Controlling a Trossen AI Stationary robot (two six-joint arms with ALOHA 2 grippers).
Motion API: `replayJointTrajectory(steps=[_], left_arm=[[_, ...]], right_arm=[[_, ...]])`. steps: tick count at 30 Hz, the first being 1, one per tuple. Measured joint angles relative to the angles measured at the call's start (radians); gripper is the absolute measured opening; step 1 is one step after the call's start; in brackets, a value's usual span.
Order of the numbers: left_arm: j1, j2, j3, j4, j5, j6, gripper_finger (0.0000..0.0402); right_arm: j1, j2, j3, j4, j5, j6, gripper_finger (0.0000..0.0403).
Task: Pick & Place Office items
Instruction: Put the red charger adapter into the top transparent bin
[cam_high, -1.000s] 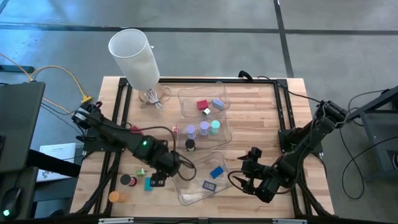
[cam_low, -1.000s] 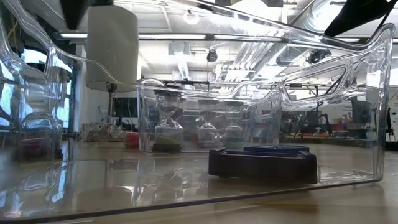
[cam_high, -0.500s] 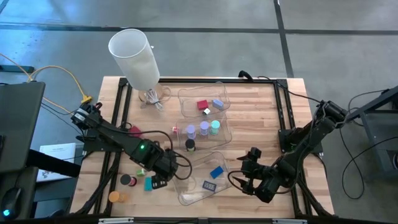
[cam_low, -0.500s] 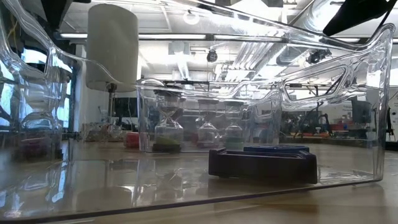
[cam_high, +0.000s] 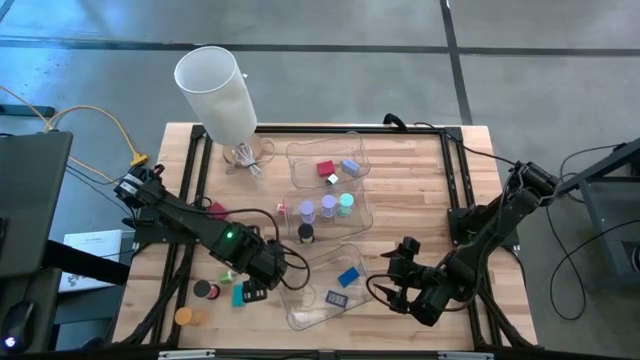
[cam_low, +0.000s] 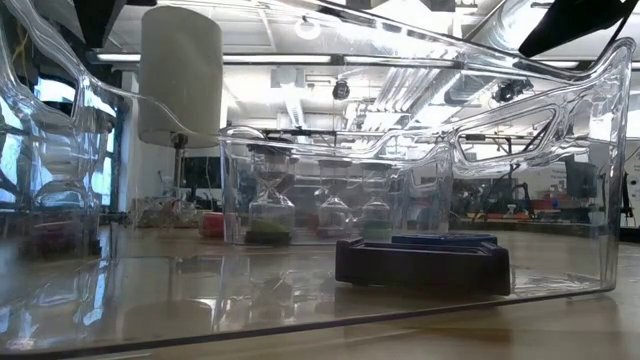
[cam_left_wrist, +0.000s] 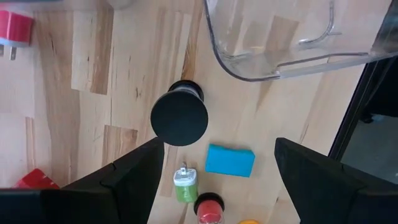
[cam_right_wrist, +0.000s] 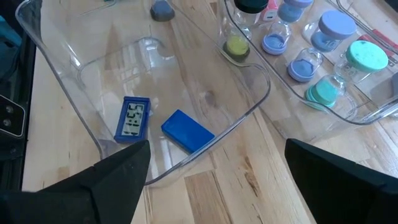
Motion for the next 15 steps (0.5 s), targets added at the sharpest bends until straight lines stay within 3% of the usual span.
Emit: replayJointTrajectory(steps=[15], left_arm=[[-0.001,0.0,0.0,0.012,-0.026,-0.129,0.0298]], right_arm=[[0.0,0.0,0.0,0.0,0.001,0.001,0.0362]])
